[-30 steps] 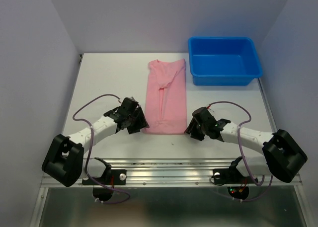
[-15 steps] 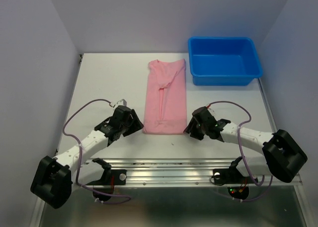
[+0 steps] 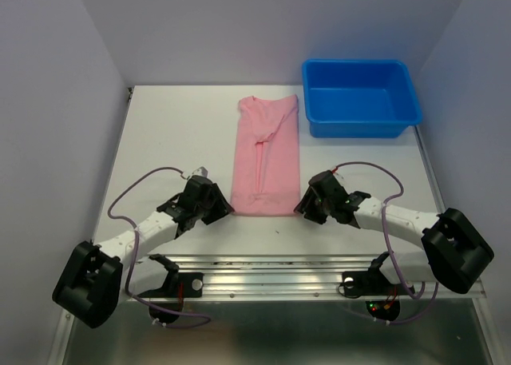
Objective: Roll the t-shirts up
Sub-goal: Roll the T-shirt to the center of the board.
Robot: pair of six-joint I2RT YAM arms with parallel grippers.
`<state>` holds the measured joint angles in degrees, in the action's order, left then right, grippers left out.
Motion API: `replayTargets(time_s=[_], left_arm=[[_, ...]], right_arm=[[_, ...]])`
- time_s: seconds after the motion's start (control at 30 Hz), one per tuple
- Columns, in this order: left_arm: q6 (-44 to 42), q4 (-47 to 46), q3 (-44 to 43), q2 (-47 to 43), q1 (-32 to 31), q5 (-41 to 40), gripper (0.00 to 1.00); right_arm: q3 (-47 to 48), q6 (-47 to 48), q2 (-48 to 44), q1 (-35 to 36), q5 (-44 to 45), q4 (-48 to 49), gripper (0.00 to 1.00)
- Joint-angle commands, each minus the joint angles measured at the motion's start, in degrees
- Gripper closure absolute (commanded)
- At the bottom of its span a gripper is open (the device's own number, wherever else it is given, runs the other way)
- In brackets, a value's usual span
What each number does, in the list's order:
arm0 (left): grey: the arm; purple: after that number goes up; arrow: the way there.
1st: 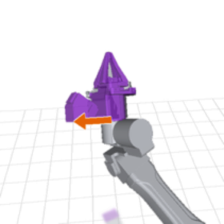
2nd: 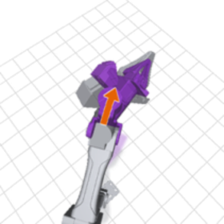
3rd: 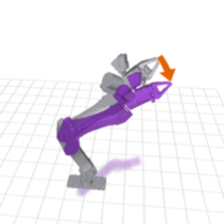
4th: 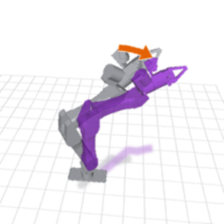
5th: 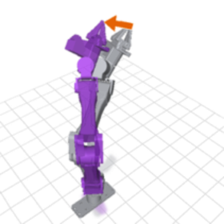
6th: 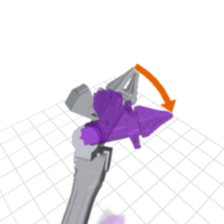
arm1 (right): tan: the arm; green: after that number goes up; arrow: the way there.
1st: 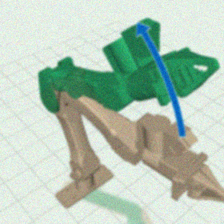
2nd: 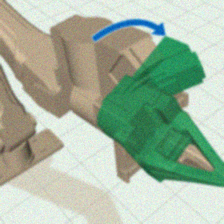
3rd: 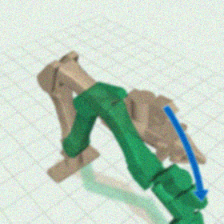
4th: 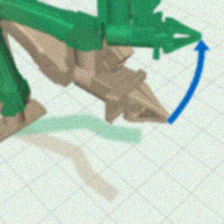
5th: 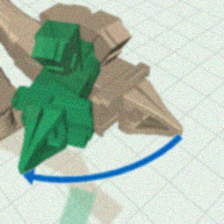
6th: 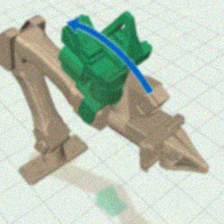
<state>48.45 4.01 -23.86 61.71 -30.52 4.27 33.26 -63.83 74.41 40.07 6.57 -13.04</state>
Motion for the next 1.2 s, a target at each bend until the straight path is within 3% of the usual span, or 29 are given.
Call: replayTargets(time_s=[0.0, 0.33, 0.5, 0.63, 0.8, 1.17], left_arm=[[1.4, -3.6, 1.1, 0.6, -0.1, 0.4, 0.51], [2.2, -7.4, 2.2, 3.1, -0.1, 1.1, 0.57], [2.1, -7.5, 2.2, 3.8, -0.1, 0.9, 0.57], [2.5, -8.1, 2.9, 3.9, 0.0, 1.0, 0.5], [2.9, -8.8, 3.5, 4.7, -0.1, 1.4, 0.51], [3.8, -9.9, 3.3, 5.1, -0.1, 1.7, 0.85]], right_arm=[[-0.4, 0.2, 0.1, -0.4, 0.1, 2.4, 0.51], [-1.3, -0.3, 0.6, -0.4, -0.5, 3.9, 0.6], [-1.2, -0.3, 1.6, -0.4, -0.8, 4.8, 0.6], [-1.1, -0.3, 2.8, -0.4, -0.7, 5.3, 0.61], [-1.0, -0.2, 3.1, -0.4, -0.3, 5.2, 0.65], [-1.4, -0.3, 2.5, -0.4, 0.0, 5.3, 0.96]])
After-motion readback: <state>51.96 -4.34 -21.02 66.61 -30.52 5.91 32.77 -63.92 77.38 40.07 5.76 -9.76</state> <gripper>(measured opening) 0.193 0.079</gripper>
